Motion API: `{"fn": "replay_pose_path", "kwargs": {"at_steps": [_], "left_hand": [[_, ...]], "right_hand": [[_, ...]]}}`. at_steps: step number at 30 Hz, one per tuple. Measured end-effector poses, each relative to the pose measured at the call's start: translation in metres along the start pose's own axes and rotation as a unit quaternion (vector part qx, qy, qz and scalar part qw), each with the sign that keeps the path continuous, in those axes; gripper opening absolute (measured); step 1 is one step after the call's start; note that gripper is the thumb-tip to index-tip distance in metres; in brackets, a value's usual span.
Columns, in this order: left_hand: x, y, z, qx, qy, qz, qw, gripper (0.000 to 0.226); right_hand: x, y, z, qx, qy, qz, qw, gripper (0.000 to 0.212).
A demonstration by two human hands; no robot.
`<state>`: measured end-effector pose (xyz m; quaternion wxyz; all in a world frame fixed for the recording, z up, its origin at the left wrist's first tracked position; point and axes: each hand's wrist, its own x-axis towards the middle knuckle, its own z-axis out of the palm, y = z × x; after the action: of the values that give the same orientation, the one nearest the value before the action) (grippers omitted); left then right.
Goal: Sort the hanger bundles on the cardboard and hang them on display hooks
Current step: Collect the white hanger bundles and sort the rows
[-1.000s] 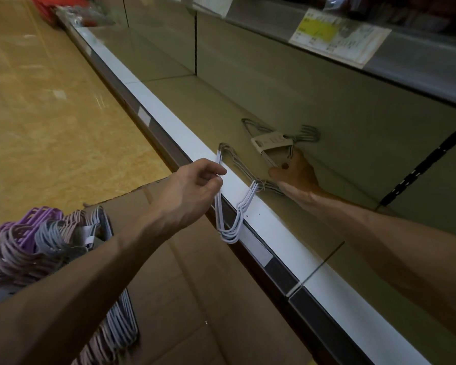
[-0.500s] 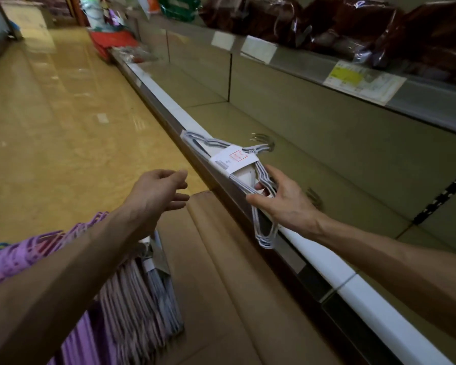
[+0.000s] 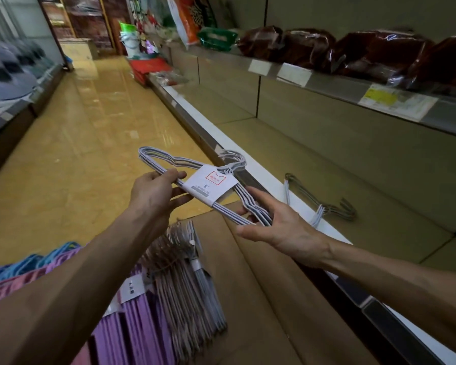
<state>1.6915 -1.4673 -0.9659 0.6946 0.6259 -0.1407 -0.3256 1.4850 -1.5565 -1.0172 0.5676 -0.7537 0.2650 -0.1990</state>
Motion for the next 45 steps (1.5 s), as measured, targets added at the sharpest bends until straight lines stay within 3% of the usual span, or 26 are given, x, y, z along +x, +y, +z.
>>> {"fn": "replay_pose_path", "kwargs": {"at_steps": [3, 6, 9, 20, 26, 31, 35, 38, 45], "left_hand": [[-0.002, 0.004, -0.014, 0.028, -0.007, 0.025, 0.999, 0.008], [-0.005, 0.003, -0.021, 0.089, -0.033, 0.065, 0.993, 0.016], [-0.012, 0.003, -0.021, 0.118, -0.064, 0.087, 0.987, 0.016], [-0.013, -0.003, -0.016, 0.164, -0.114, 0.113, 0.973, 0.026], [-0.003, -0.012, -0.018, 0.283, -0.117, 0.091, 0.947, 0.042], [0.005, -0.018, -0.03, 0.37, -0.114, 0.096, 0.917, 0.035], [0.009, -0.019, -0.036, 0.399, -0.122, 0.109, 0.902, 0.025], [0.011, -0.021, -0.04, 0.414, -0.121, 0.122, 0.894, 0.022], [0.015, -0.023, -0.05, 0.423, -0.109, 0.138, 0.889, 0.022]], "right_hand": [[0.008, -0.004, 0.006, 0.127, -0.031, 0.068, 0.989, 0.082], [0.017, -0.01, 0.011, 0.241, -0.1, 0.161, 0.952, 0.047], [0.023, -0.007, 0.013, 0.278, -0.123, 0.22, 0.927, 0.053], [0.025, -0.003, 0.004, 0.317, -0.085, 0.199, 0.923, 0.034], [0.033, 0.012, 0.002, 0.234, -0.002, 0.175, 0.956, 0.019], [0.041, 0.028, 0.012, 0.206, 0.039, 0.21, 0.955, 0.018], [0.049, 0.039, 0.027, -0.005, 0.048, 0.206, 0.977, 0.01], [0.054, 0.046, 0.042, -0.184, 0.023, 0.156, 0.97, 0.005], [0.071, 0.078, 0.073, -0.291, 0.054, 0.162, 0.941, 0.013]]}}
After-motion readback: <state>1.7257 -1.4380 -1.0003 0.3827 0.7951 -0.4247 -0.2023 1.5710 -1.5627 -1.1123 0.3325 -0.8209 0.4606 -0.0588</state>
